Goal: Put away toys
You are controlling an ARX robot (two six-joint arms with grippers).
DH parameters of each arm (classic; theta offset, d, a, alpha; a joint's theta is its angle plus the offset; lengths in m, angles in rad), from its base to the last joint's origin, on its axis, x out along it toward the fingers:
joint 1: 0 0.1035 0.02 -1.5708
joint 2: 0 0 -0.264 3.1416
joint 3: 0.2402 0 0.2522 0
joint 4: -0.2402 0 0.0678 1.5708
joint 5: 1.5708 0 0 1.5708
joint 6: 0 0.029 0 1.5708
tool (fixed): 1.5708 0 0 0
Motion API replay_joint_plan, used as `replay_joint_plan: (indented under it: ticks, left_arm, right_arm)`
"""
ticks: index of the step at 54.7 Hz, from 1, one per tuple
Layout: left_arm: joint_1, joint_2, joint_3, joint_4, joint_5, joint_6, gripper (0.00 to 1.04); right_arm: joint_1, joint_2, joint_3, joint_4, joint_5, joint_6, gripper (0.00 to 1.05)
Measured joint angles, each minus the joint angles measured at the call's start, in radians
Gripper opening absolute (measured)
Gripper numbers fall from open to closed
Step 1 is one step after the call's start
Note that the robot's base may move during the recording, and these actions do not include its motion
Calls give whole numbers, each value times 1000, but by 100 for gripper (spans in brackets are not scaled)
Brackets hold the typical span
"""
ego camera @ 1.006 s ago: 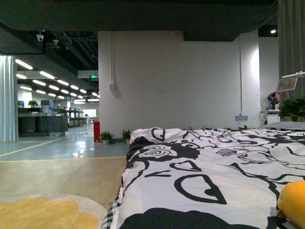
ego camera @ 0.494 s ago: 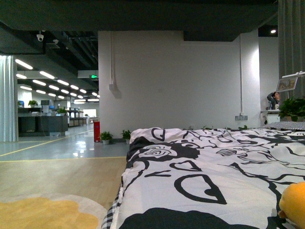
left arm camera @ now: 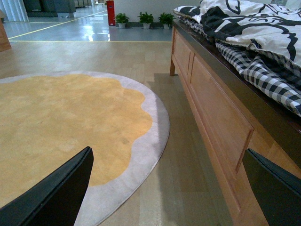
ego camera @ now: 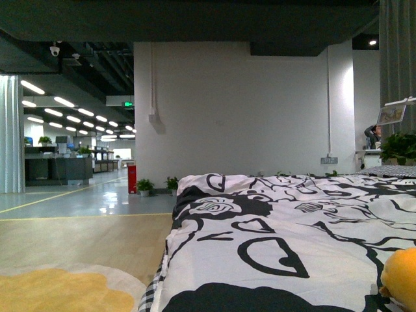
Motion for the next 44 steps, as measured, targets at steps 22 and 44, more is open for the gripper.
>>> replay_joint_plan:
  ticks: [22,44]
  left_arm:
    - [0,0,0,0,-3,0,98]
    - [0,0,0,0,0,0,98]
  right_arm:
    - [0,1,-1,-8,-5,-2,7]
    - [-2,3,-1,-10,3,-3,7]
